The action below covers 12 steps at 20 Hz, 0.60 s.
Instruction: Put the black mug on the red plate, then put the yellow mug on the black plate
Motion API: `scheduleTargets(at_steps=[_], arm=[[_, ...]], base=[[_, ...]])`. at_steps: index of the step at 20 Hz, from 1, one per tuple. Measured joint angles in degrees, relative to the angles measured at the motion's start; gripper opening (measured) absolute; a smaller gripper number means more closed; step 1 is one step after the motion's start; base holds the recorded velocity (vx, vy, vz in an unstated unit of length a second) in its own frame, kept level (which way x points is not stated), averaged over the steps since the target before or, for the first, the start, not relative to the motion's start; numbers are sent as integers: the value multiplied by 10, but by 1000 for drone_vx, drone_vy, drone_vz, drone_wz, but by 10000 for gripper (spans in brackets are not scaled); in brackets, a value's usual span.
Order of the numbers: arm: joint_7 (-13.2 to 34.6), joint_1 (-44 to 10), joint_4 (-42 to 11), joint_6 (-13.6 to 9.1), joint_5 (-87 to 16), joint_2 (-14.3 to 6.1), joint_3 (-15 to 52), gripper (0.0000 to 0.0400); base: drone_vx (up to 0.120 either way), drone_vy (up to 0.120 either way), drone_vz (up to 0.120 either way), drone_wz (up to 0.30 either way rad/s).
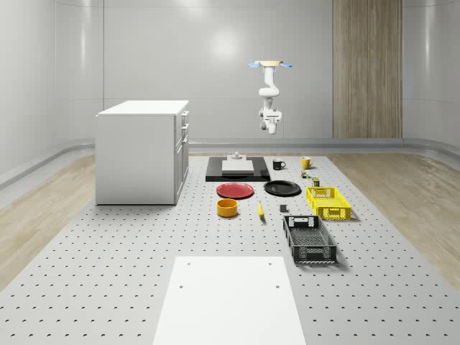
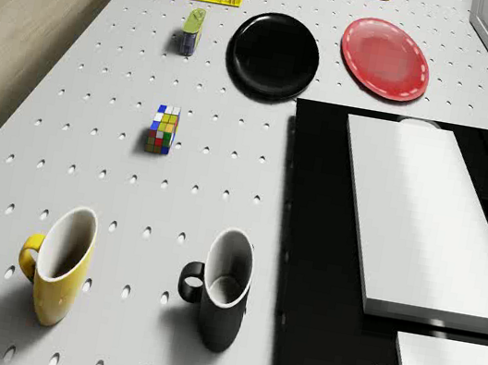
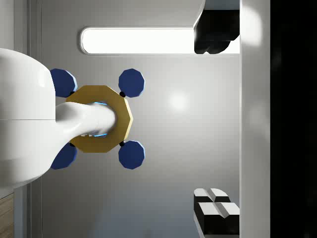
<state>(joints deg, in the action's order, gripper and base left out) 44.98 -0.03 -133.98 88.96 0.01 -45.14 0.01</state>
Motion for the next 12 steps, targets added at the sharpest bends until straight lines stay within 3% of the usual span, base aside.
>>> scheduleTargets(at_steps=[6, 12], arm=[[-1, -2, 73, -56, 1, 14, 1, 400], [-1, -3, 135, -93, 1, 37, 1, 400]], base=[[0, 0, 0, 0], [0, 0, 0, 0]])
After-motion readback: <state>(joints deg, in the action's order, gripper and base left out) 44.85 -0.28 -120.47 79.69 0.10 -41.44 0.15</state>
